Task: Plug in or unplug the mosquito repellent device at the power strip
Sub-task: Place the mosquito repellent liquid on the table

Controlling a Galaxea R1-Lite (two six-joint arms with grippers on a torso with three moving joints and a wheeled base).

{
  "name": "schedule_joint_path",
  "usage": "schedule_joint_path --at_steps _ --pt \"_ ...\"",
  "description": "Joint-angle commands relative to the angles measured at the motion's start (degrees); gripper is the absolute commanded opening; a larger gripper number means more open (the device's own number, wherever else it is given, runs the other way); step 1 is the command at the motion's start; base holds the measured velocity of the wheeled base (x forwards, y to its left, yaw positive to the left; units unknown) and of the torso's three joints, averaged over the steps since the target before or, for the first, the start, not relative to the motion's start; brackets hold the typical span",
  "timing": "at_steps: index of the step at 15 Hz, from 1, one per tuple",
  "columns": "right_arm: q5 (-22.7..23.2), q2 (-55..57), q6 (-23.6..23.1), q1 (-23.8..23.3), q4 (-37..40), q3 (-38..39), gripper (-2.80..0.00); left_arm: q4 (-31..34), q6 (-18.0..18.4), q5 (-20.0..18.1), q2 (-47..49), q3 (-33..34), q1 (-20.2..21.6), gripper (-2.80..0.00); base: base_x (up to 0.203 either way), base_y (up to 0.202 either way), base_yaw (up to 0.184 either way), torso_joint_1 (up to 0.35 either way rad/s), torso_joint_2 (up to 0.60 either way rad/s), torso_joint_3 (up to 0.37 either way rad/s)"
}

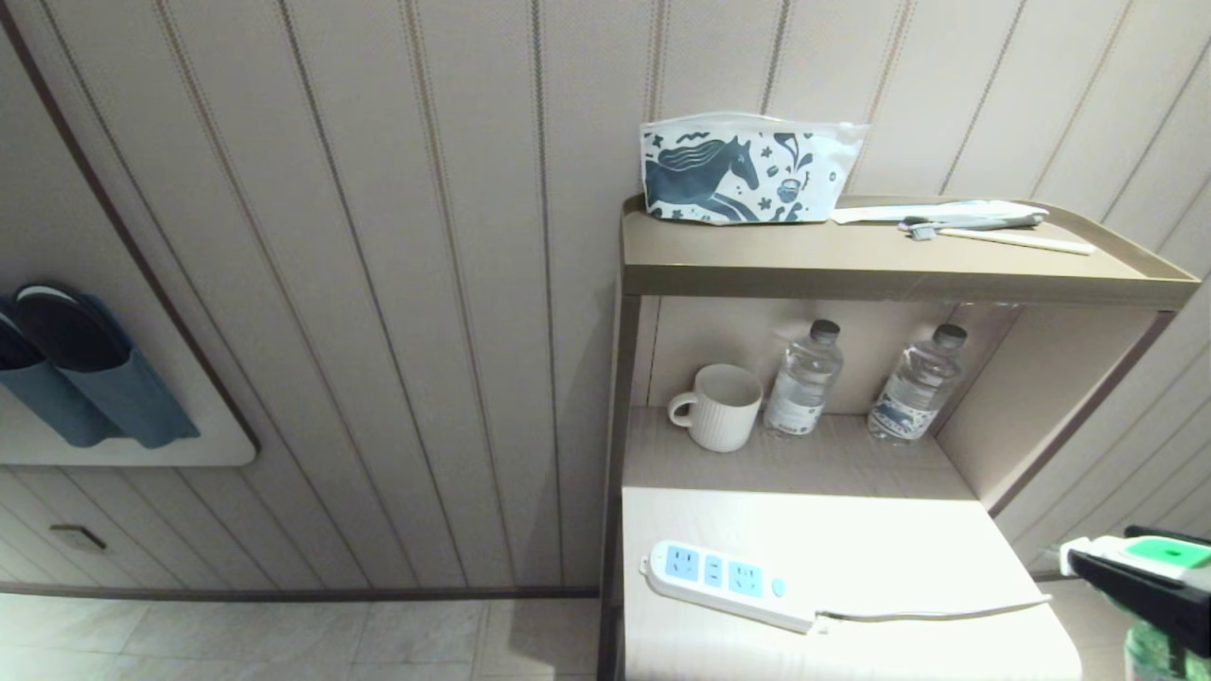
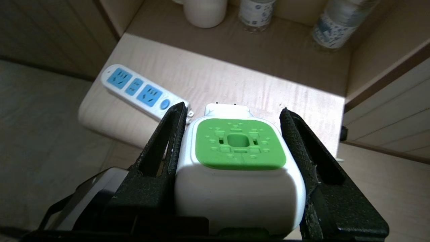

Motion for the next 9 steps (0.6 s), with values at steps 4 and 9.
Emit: schedule_joint_path --at_steps 4,9 --pt "-5.4 0.4 1.2 -0.8 -12.8 8.5 -2.80 0.2 -0.2 0.2 0.2 0.2 0.0 -2.80 0.000 0.000 0.000 0.000 0.00 0.000" --pt "-5.8 8.2 2.1 -6.4 -24.9 10.1 -2.80 0.2 -0.2 0.1 0.2 0.2 0.0 -2.80 0.000 0.000 0.000 0.000 0.00 0.000"
